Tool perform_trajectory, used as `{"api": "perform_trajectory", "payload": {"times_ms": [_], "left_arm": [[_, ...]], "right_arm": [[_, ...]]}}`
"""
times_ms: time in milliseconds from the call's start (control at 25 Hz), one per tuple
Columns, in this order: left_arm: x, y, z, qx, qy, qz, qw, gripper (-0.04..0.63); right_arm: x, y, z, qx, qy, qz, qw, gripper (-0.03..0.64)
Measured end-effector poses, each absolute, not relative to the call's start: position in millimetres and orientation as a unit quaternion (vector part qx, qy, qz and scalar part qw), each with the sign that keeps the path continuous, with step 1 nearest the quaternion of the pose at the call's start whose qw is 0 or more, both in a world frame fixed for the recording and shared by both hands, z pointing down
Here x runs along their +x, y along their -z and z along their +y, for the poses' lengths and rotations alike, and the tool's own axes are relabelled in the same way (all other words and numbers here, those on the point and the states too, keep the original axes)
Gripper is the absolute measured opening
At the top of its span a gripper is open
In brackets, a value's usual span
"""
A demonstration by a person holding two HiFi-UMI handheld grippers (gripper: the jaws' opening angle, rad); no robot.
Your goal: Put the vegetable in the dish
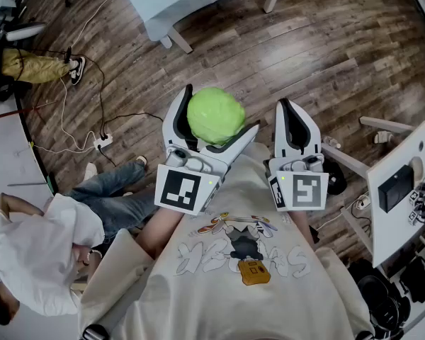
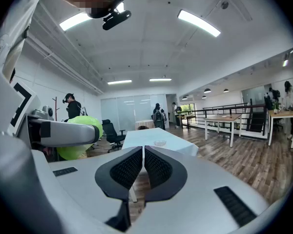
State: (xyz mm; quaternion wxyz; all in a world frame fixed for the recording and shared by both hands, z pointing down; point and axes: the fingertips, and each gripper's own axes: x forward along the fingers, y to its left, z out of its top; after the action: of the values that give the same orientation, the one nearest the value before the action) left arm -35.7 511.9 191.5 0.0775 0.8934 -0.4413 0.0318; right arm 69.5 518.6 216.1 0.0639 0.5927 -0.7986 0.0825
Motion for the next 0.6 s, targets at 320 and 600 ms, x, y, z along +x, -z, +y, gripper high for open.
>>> {"api": "perform_trajectory", "payload": {"times_ms": [320, 600], "left_arm": [[-21.5, -196.6, 550.1, 0.875, -0.039, -0.477, 0.065, 0.548], [-15.7, -201.7, 559.1, 0.863, -0.071, -0.494, 0.075, 0.548]], "right_arm": [[83.7, -211.9, 546.6, 0.565, -0.064, -0.820, 0.065, 0.031], [82.7, -213.9, 549.2, 0.543, -0.080, -0.834, 0.048, 0.031]]}}
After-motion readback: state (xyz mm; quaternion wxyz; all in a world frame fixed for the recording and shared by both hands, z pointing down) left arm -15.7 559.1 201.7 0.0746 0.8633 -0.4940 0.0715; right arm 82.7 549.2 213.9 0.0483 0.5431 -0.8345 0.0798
